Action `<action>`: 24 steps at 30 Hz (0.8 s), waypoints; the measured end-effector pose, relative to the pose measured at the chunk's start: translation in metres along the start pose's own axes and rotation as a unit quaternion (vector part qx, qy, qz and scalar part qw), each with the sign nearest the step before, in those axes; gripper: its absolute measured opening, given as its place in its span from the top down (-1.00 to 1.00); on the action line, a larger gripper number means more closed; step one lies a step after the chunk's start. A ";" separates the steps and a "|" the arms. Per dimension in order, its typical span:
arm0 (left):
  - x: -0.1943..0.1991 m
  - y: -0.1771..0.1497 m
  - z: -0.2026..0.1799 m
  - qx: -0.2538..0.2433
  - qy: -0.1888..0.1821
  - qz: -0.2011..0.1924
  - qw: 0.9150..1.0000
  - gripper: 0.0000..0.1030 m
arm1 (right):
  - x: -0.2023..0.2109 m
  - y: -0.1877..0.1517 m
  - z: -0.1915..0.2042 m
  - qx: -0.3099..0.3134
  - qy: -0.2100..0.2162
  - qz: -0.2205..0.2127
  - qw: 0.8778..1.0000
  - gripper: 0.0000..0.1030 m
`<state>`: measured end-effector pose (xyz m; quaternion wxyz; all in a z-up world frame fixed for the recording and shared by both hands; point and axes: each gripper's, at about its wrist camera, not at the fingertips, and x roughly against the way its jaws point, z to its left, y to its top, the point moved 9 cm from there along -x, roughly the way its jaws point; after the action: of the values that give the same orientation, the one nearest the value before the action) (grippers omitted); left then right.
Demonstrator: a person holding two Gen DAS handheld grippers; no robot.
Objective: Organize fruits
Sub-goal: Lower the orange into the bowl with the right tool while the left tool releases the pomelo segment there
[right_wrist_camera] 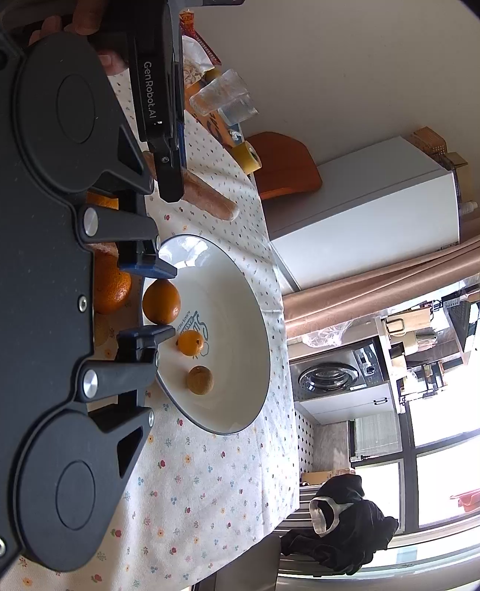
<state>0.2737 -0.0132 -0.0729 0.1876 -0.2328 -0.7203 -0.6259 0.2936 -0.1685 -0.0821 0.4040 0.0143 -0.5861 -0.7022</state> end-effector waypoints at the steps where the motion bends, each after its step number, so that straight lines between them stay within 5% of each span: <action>1: -0.002 0.001 -0.001 0.000 0.000 0.001 1.000 0.33 | -0.002 0.001 -0.002 -0.002 0.000 0.000 1.000 0.51; 24: -0.055 0.014 -0.022 -0.002 -0.013 0.025 1.000 0.33 | -0.030 0.006 -0.024 -0.030 -0.003 -0.001 1.000 0.51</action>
<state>0.3260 -0.0389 -0.0895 0.1936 -0.2592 -0.7150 -0.6197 0.3286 -0.1707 -0.0981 0.4019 0.0004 -0.5661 -0.7197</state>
